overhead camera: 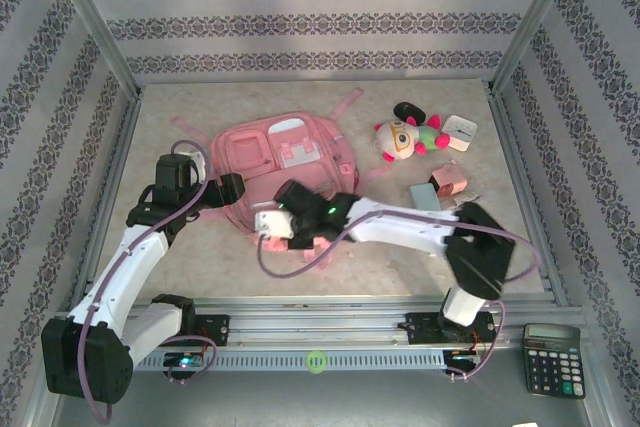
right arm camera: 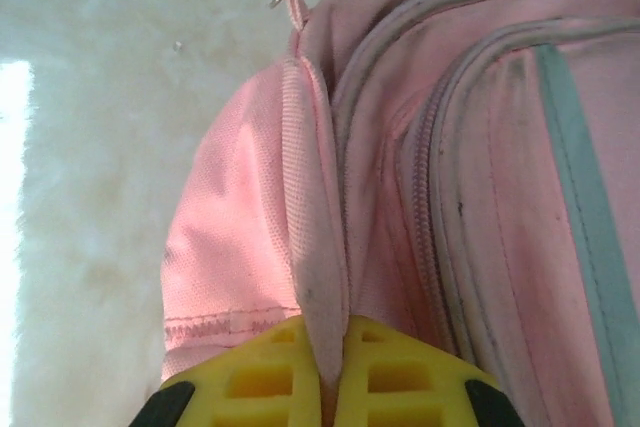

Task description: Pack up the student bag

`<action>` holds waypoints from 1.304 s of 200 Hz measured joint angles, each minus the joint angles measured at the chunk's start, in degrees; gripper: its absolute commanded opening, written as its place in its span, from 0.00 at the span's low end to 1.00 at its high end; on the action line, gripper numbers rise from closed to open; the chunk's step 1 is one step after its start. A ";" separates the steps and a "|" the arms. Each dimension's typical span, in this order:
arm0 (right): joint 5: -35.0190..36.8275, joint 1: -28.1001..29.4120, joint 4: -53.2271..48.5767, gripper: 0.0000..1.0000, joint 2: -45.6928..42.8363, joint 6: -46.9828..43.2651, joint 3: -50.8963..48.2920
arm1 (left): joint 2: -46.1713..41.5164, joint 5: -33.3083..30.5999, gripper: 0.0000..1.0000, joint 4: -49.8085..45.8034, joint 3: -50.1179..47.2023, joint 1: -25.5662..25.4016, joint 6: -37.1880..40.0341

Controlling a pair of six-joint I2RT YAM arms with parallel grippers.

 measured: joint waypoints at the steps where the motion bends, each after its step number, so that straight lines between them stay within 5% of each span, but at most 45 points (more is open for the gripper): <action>1: -0.76 -0.50 -0.42 0.00 -0.61 -0.02 0.00 | -0.04 0.26 0.85 0.00 0.00 0.04 0.26; 44: -17.68 -18.40 -9.84 0.00 -17.29 -6.03 0.20 | -1.90 13.49 0.79 5.14 -0.42 0.11 9.20; 86: -28.24 -27.43 -18.27 0.00 -16.76 -10.38 2.82 | -4.37 21.97 0.76 28.81 -15.76 0.20 4.22; 130: -32.76 -31.15 -24.52 0.00 -14.36 -15.17 7.89 | 0.24 21.62 0.70 39.93 -22.69 -1.66 3.06; 182: -34.64 -32.24 -31.65 0.00 -12.41 -19.63 13.22 | 9.09 10.38 0.73 55.80 -28.72 -12.81 7.32; 236: -35.17 -32.24 -35.93 0.00 -11.65 -22.21 15.28 | 21.40 7.13 0.68 70.73 -30.16 -12.90 10.32; 261: -35.17 -32.24 -36.46 0.00 -11.56 -22.62 15.32 | 25.53 9.25 0.58 77.70 -30.14 -12.90 10.86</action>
